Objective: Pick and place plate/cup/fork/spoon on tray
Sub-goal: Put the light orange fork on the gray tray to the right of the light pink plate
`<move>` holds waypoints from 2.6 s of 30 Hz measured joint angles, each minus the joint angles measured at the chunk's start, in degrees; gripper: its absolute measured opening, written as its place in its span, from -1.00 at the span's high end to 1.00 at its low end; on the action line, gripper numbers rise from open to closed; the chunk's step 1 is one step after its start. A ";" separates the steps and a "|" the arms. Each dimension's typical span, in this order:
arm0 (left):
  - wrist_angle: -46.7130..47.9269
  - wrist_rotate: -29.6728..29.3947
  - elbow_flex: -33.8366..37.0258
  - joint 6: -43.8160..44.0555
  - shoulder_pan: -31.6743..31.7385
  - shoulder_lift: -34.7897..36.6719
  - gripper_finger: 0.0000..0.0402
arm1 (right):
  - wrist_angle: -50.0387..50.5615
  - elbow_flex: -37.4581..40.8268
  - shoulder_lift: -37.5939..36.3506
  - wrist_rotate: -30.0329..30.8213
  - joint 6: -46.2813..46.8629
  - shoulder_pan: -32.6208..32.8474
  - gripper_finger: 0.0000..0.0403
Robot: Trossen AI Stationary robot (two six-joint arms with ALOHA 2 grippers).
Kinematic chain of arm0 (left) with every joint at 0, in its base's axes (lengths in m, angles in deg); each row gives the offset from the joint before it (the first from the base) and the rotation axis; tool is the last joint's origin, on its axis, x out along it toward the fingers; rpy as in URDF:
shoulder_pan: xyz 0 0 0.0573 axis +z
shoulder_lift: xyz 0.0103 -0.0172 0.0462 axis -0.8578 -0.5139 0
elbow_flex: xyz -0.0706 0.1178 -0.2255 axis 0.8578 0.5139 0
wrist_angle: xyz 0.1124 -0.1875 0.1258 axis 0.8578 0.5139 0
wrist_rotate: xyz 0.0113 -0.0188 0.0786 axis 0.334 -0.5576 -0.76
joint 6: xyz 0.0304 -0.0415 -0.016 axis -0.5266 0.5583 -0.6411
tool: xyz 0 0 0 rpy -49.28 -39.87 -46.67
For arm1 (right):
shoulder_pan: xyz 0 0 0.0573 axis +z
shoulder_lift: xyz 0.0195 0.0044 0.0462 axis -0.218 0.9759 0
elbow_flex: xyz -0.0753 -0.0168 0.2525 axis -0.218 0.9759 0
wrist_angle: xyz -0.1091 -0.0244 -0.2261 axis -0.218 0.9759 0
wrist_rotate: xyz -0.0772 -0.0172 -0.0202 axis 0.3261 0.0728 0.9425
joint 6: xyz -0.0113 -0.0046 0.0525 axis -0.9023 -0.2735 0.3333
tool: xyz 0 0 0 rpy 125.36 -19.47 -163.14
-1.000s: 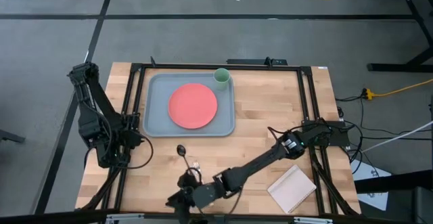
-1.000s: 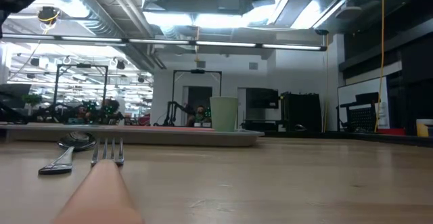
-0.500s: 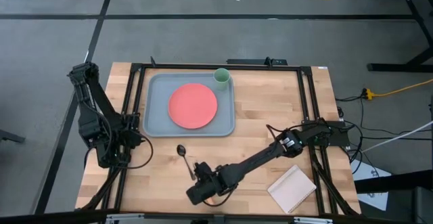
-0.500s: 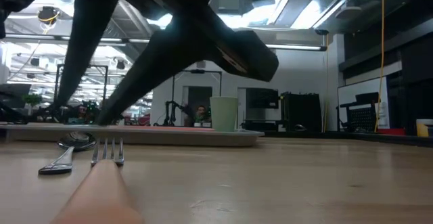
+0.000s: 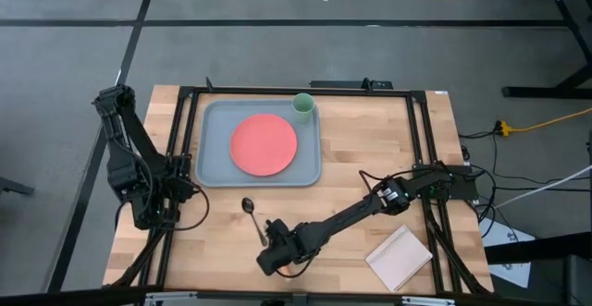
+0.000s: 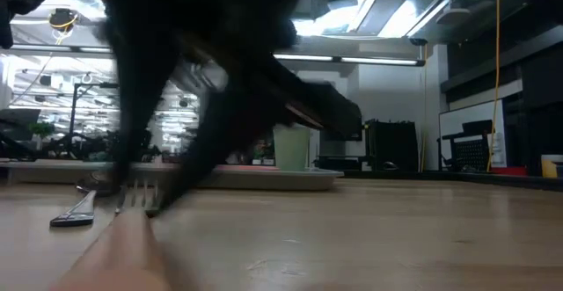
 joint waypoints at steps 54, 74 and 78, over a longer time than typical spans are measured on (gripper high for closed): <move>-1.52 -6.28 0.00 -0.02 0.00 0.00 0.79 | 24.15 -5.78 -7.67 9.30 -3.93 -7.56 0.87; -1.55 -6.26 0.00 2.72 0.00 0.00 0.79 | 37.02 -5.69 -8.87 8.96 -5.61 -28.89 0.87; -1.56 -6.26 0.00 5.36 0.00 0.01 0.79 | 33.13 -2.86 -8.86 6.49 -7.33 -31.73 0.87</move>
